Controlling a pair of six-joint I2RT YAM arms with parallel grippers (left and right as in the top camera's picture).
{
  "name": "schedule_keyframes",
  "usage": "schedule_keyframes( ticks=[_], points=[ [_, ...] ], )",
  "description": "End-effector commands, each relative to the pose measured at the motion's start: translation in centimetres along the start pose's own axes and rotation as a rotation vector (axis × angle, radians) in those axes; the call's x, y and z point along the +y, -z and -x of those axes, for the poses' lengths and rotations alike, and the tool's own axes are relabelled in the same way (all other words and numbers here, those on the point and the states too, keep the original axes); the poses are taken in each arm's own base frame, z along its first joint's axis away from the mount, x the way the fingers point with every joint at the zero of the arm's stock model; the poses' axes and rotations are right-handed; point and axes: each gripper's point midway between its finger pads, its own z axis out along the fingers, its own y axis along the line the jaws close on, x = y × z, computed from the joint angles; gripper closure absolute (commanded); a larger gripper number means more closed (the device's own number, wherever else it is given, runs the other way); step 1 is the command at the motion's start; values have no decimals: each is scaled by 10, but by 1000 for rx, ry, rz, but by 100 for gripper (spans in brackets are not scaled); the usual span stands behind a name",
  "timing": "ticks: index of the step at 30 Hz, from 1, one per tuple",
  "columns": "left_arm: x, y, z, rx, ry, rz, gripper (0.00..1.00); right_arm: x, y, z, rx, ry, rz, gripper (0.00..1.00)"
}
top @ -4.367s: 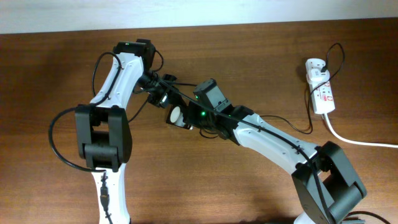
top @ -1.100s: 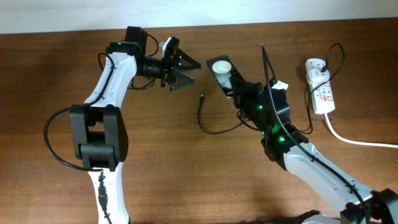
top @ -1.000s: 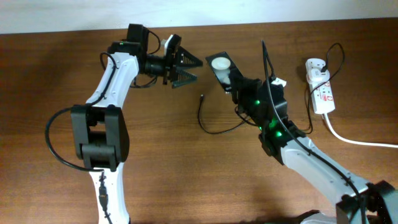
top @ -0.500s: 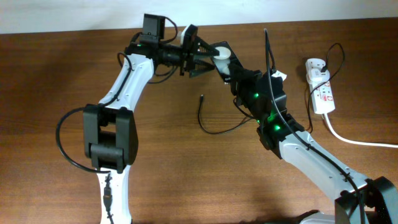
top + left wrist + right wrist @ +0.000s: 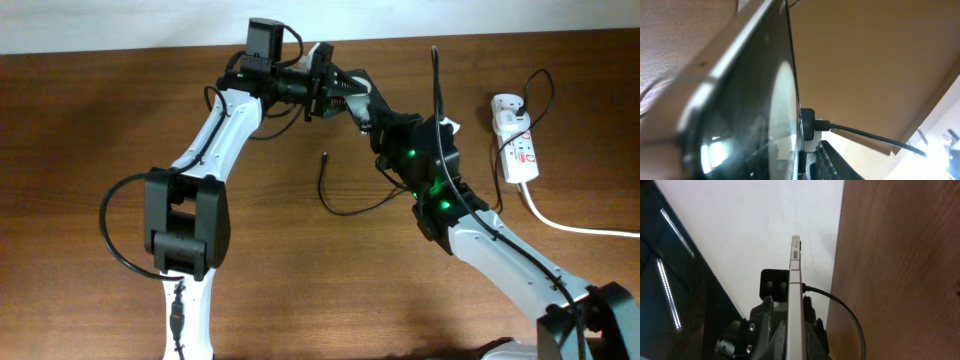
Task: Plug charger to phone and switch on socket
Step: 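Bring the left gripper to the phone's bottom edge held by right gripper, then grip the phone with the left gripper, release right, move right toward cable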
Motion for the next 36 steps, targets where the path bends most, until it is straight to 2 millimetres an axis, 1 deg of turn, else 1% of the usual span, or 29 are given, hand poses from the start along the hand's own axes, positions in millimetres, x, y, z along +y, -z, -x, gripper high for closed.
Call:
schedule_keyframes(
  ticks=[1,9,10,14,15,17,18,20,22,23,24,27,29,31,33,36],
  points=[
    [-18,4,-3,-33,0,2,80,12,-4,-4,6,-30,27,96],
    [-18,4,5,-78,-17,13,89,-8,-14,0,-6,-30,-20,96],
    [-18,4,6,-82,-17,15,92,-10,-15,0,-8,-30,-25,96],
    [-17,5,8,-93,-17,19,98,-8,-15,0,-6,-30,-18,95],
    [-17,5,8,-95,-17,20,100,-7,-15,0,-5,-30,-14,90],
    [-17,5,9,-98,-17,22,100,-7,-15,0,-5,-30,-14,85],
    [-17,5,9,-98,-17,22,100,-7,-15,0,-5,-30,-14,80],
    [-17,5,8,-97,-17,21,100,-7,-15,0,-5,-30,-14,63],
    [-17,5,9,-98,-17,21,100,-7,-15,0,-5,-30,-14,57],
    [-17,5,9,-99,-17,21,100,-7,-15,0,-5,-29,-14,53],
    [-17,6,9,-100,-32,22,100,-7,-15,0,-5,-29,-15,42],
    [-16,12,8,-86,-145,18,100,-11,-15,-4,23,-15,-33,24],
    [-12,18,5,-67,-173,19,100,-12,-15,-9,50,97,-36,12],
    [0,29,4,-71,-194,41,100,-23,-14,-14,87,154,-78,7],
    [7,42,6,-83,-221,54,100,-28,-13,-19,125,251,-93,1],
    [21,66,8,-105,-244,77,100,-39,-9,-34,235,414,-112,1]
  ],
)
